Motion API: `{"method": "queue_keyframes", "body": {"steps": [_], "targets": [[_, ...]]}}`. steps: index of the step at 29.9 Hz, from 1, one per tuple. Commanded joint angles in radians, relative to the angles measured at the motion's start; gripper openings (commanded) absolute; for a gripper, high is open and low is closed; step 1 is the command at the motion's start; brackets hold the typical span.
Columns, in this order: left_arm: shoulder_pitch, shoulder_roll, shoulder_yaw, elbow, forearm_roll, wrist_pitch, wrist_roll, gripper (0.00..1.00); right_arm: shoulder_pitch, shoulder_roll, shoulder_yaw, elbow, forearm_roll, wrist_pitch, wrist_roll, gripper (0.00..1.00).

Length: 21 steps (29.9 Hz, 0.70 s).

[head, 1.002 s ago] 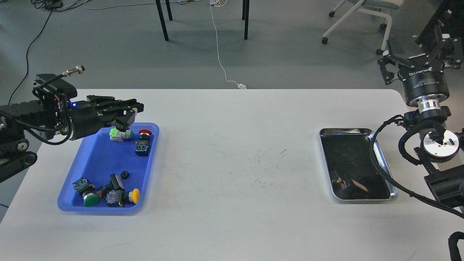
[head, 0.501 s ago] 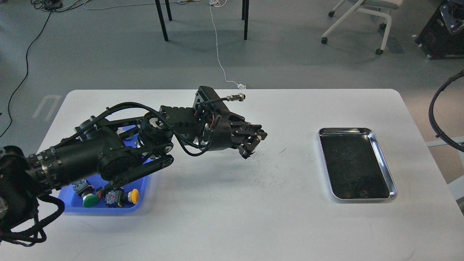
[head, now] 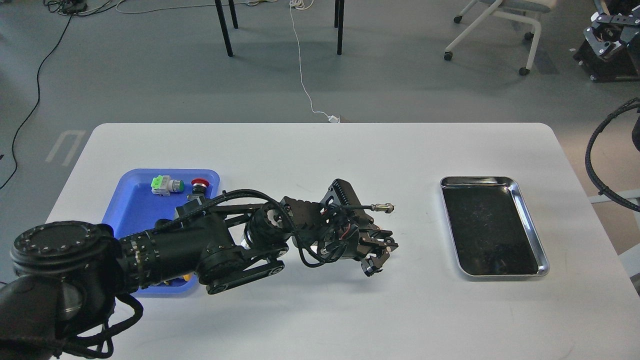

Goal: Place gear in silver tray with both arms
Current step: 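Carry the black gear with the left gripper toward the table center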

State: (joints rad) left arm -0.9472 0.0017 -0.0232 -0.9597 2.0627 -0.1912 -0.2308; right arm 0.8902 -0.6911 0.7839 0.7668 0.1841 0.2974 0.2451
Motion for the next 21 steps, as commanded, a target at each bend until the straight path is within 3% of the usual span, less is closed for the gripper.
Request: {"method": "queue_keyframes", "body": {"steps": [1, 5, 13, 15, 18, 21], "targets": [[0.007, -0.002, 0.002, 0.028, 0.002, 0.001, 0.001, 0.12, -0.001, 0.008, 0.0, 0.003, 0.0, 0.0, 0.0, 0.98], [0.008, -0.002, 0.019, 0.087, 0.0, 0.001, 0.004, 0.13, -0.005, 0.013, 0.0, 0.025, 0.002, 0.0, 0.002, 0.98], [0.022, -0.002, 0.055, 0.079, -0.001, 0.001, 0.004, 0.18, -0.036, 0.019, 0.0, 0.086, 0.002, -0.001, 0.01, 0.98], [0.024, -0.002, 0.049, 0.07, -0.004, 0.001, 0.004, 0.26, -0.04, 0.019, 0.0, 0.086, 0.002, -0.001, 0.01, 0.98], [0.024, -0.002, 0.032, 0.056, -0.019, 0.001, 0.036, 0.49, -0.048, 0.019, 0.0, 0.088, 0.0, -0.001, 0.01, 0.98], [0.024, -0.002, -0.023, 0.023, -0.087, 0.001, 0.045, 0.55, -0.054, 0.018, 0.0, 0.088, 0.002, -0.001, 0.01, 0.98]]}}
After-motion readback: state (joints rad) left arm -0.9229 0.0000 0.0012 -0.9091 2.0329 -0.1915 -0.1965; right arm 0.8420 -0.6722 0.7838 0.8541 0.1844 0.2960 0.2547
